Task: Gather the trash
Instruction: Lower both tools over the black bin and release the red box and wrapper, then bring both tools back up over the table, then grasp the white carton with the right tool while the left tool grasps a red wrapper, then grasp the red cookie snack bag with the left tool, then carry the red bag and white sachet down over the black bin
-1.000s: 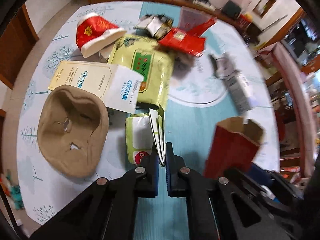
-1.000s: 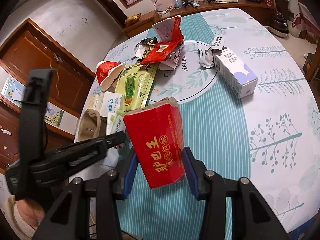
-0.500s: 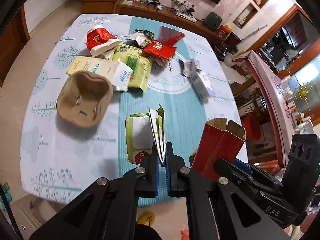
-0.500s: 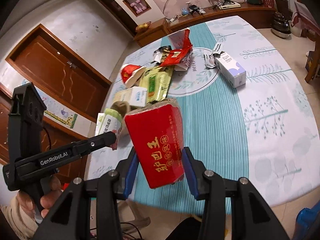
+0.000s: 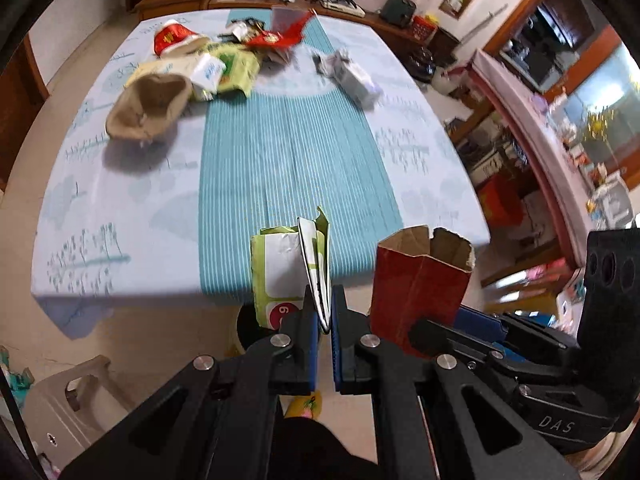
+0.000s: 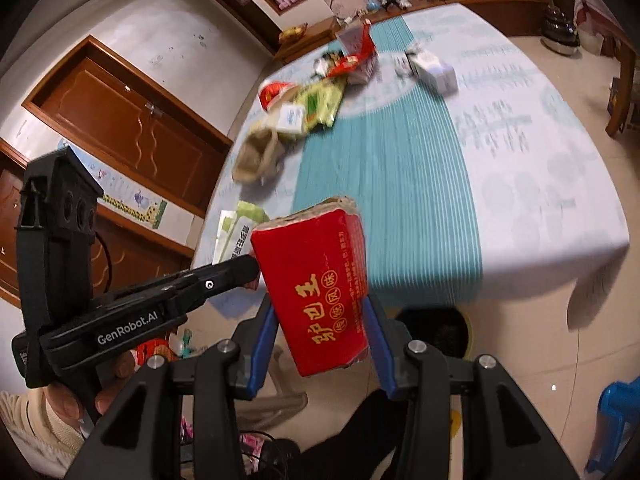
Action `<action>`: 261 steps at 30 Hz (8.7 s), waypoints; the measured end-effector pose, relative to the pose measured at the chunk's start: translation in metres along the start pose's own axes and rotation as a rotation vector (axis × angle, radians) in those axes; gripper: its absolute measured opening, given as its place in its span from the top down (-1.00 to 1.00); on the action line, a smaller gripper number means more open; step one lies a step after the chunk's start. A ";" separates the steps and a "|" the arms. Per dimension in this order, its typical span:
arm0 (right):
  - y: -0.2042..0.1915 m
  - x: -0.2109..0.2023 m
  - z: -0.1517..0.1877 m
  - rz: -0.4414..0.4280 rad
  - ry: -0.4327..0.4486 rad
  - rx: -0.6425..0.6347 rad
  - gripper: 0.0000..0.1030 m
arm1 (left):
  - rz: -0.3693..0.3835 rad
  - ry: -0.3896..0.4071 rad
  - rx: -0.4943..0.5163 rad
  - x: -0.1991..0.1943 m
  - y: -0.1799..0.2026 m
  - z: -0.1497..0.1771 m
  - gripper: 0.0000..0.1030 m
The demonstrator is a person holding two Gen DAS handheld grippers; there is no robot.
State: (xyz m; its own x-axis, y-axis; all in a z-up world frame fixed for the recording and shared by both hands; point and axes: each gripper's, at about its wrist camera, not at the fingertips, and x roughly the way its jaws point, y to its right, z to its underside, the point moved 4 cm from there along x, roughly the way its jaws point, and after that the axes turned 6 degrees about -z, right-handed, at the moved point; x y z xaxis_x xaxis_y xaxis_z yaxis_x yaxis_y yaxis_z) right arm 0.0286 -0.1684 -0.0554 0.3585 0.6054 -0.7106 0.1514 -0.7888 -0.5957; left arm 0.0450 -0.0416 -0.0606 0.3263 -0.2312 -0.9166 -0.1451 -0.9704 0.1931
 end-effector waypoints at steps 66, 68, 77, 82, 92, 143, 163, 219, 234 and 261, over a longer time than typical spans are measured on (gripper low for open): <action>0.098 0.095 0.135 0.208 -0.054 0.344 -0.34 | -0.181 0.015 0.213 0.065 -0.045 0.093 -0.92; 0.075 0.069 0.125 0.204 -0.040 0.326 -0.34 | -0.175 0.058 0.227 0.032 -0.043 0.081 -0.92; -0.020 -0.027 0.081 0.223 0.141 0.126 -0.34 | -0.171 0.268 0.275 -0.091 -0.036 0.027 -0.92; -0.053 -0.057 0.054 0.253 0.229 0.049 -0.34 | -0.150 0.348 0.274 -0.136 -0.029 0.000 -0.92; -0.085 -0.082 -0.003 0.337 0.320 -0.037 -0.34 | -0.179 0.460 0.296 -0.172 -0.012 -0.041 -0.92; 0.181 0.172 -0.375 -0.040 -0.241 0.162 0.60 | -0.443 -0.197 -0.026 0.226 -0.015 -0.389 -0.07; 0.151 0.133 -0.374 -0.173 -0.176 0.153 0.67 | -0.279 -0.022 -0.168 0.121 -0.024 -0.368 0.94; 0.154 0.075 -0.284 0.070 -0.017 0.145 0.68 | -0.245 -0.221 0.174 0.230 0.019 -0.311 -0.24; 0.121 0.062 -0.251 0.090 -0.019 0.110 0.68 | -0.176 -0.128 0.098 0.134 -0.004 -0.265 0.86; -0.023 0.046 0.009 0.203 -0.057 0.147 0.68 | 0.008 -0.119 0.185 0.013 -0.057 -0.006 0.85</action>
State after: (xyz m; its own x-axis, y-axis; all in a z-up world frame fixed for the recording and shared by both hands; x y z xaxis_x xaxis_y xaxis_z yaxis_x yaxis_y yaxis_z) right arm 0.0329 -0.1219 -0.0780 0.3152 0.4441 -0.8387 -0.0553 -0.8736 -0.4834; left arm 0.0632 0.0105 -0.0812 0.2131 -0.2182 -0.9524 -0.3199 -0.9366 0.1430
